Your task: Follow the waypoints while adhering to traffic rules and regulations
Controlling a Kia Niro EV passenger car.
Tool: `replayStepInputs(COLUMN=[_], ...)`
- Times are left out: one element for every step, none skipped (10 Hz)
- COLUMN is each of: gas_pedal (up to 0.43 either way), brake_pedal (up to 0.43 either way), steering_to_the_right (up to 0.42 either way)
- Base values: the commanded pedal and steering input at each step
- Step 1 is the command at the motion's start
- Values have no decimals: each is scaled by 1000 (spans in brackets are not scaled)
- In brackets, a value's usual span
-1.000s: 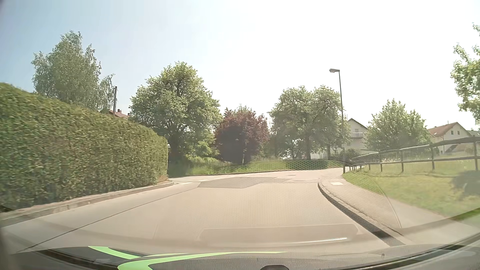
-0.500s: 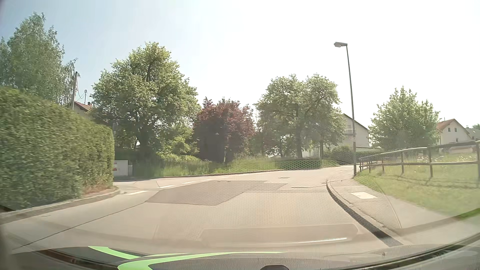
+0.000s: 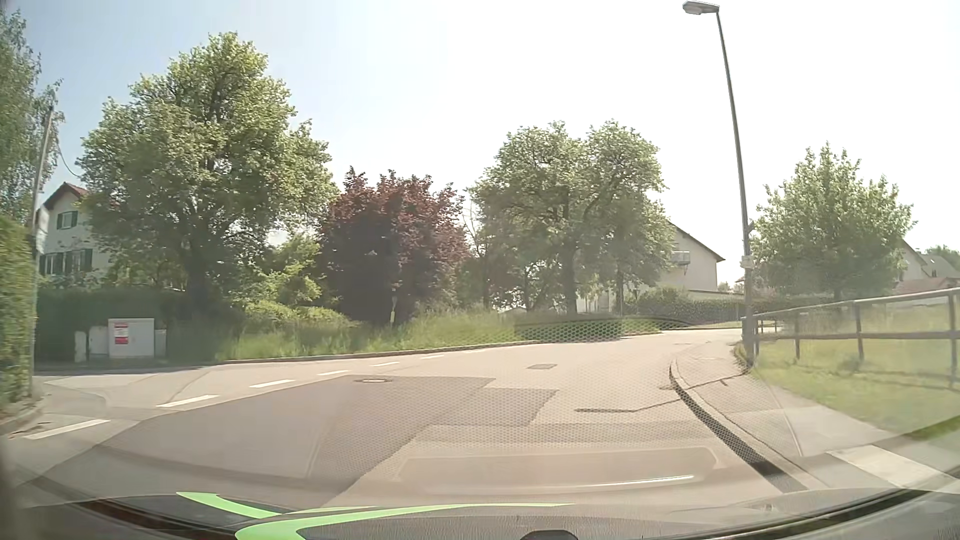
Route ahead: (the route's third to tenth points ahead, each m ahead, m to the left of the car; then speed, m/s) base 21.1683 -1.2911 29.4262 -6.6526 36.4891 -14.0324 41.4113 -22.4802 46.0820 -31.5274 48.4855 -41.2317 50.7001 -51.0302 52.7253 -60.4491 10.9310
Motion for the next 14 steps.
replayStepInputs(gas_pedal=[87,87,87,87,87,87,98,98,98,98,98,110,110,110], brake_pedal=[0,0,0,0,0,0,0,0,0,0,0,0,0,0], steering_to_the_right=[68,72,76,78,80,86,92,97,101,102,102,102,105,108])
